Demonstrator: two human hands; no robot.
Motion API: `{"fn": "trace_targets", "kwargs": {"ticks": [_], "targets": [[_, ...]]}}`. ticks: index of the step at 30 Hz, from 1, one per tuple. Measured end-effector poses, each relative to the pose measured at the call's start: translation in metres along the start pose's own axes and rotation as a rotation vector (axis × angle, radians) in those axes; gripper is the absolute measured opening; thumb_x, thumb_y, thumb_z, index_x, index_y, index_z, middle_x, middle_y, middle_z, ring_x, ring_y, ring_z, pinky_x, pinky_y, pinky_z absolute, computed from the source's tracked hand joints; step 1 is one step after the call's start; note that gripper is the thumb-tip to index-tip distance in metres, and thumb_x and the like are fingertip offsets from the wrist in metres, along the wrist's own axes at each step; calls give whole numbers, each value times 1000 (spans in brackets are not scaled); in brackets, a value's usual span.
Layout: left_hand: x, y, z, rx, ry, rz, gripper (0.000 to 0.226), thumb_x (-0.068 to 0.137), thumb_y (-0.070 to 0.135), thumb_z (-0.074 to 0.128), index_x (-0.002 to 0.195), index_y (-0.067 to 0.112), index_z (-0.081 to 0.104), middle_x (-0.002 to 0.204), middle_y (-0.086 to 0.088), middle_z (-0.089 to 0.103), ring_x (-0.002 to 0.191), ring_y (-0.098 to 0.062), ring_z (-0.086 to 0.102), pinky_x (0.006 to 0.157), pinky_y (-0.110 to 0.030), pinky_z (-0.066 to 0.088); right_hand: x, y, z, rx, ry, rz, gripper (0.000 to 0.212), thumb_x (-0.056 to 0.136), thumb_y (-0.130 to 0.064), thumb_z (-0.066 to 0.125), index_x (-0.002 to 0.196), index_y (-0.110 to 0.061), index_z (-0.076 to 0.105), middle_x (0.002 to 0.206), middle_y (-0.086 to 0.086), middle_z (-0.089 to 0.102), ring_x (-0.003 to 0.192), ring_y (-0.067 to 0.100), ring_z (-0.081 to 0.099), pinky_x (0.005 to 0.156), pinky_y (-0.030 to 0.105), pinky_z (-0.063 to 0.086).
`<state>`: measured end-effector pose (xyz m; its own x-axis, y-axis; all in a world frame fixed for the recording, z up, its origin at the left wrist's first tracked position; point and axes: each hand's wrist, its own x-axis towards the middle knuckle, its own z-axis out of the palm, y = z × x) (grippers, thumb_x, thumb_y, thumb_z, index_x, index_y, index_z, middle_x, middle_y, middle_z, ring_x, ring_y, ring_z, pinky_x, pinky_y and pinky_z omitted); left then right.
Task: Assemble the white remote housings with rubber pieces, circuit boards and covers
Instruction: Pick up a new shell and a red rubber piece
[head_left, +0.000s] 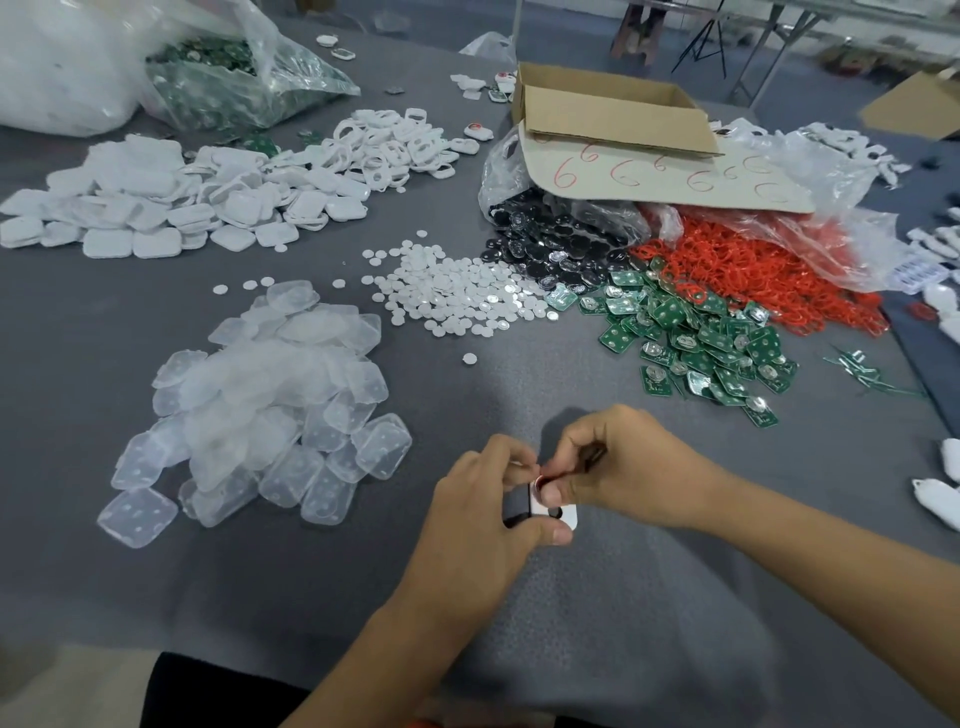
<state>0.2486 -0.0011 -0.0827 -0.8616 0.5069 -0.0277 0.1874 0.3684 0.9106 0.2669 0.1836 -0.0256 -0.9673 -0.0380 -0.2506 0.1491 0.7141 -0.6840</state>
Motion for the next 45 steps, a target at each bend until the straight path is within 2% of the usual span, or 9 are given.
{"fn": "trace_targets", "kwargs": {"ticks": [5, 10, 14, 18, 22, 28, 31, 39, 45], "targets": [[1, 0, 1, 26, 26, 28, 55, 60, 29, 95, 102, 34, 60, 104, 14, 62, 103, 8, 55, 82, -2, 37, -15, 3, 10, -154, 169, -133, 13, 76, -16, 86, 79, -26, 79, 76, -12, 68, 72, 3, 64, 64, 11, 44], [1, 2, 0, 59, 48, 57, 53, 61, 27, 95, 102, 29, 62, 103, 11, 64, 99, 4, 58, 82, -4, 39, -26, 6, 28, -516, 263, -319, 16, 74, -6, 79, 78, -17, 68, 74, -2, 56, 62, 20, 56, 57, 23, 39], [1, 2, 0, 61, 49, 62, 53, 61, 27, 95, 103, 28, 62, 103, 10, 65, 100, 3, 59, 83, -6, 41, -26, 4, 33, -514, 265, -261, 15, 74, -7, 77, 81, -16, 68, 78, -1, 53, 66, 22, 56, 61, 27, 43], [2, 3, 0, 56, 50, 64, 52, 61, 26, 95, 102, 27, 63, 101, 11, 64, 102, 5, 57, 82, -6, 41, -22, 1, 31, -538, 213, -229, 19, 68, -9, 77, 79, -18, 64, 81, -3, 51, 68, 22, 55, 61, 25, 39], [1, 2, -1, 59, 45, 66, 51, 63, 27, 95, 102, 28, 62, 101, 11, 64, 102, 5, 56, 82, -6, 40, -20, -1, 32, -579, 190, -212, 21, 70, -15, 77, 85, -17, 63, 87, -2, 50, 75, 22, 56, 63, 34, 48], [1, 3, -1, 55, 44, 65, 52, 62, 27, 94, 102, 28, 61, 102, 11, 64, 102, 6, 56, 82, -5, 39, -22, -2, 35, -615, 160, -200, 33, 64, -16, 82, 89, -14, 60, 89, 1, 50, 76, 23, 55, 60, 37, 53], [2, 3, -1, 52, 37, 59, 52, 63, 27, 94, 103, 28, 61, 102, 11, 64, 102, 7, 56, 81, -4, 38, -22, -1, 35, -601, 169, -188, 27, 71, -18, 76, 92, -17, 59, 92, -3, 47, 78, 21, 54, 65, 34, 50], [3, 4, -2, 48, 21, 52, 50, 63, 29, 94, 101, 27, 62, 100, 12, 65, 99, 4, 58, 83, -9, 42, -22, -6, 31, -610, 161, -156, 26, 70, -14, 77, 87, -17, 58, 85, -8, 37, 68, 20, 51, 59, 25, 32], [3, 7, -1, 117, 47, 107, 47, 64, 29, 93, 98, 22, 62, 90, 15, 63, 93, -2, 57, 84, -18, 44, -30, -12, 39, -650, 141, -137, 26, 70, -6, 73, 92, -11, 58, 94, 6, 52, 81, 27, 56, 58, 39, 54]]}}
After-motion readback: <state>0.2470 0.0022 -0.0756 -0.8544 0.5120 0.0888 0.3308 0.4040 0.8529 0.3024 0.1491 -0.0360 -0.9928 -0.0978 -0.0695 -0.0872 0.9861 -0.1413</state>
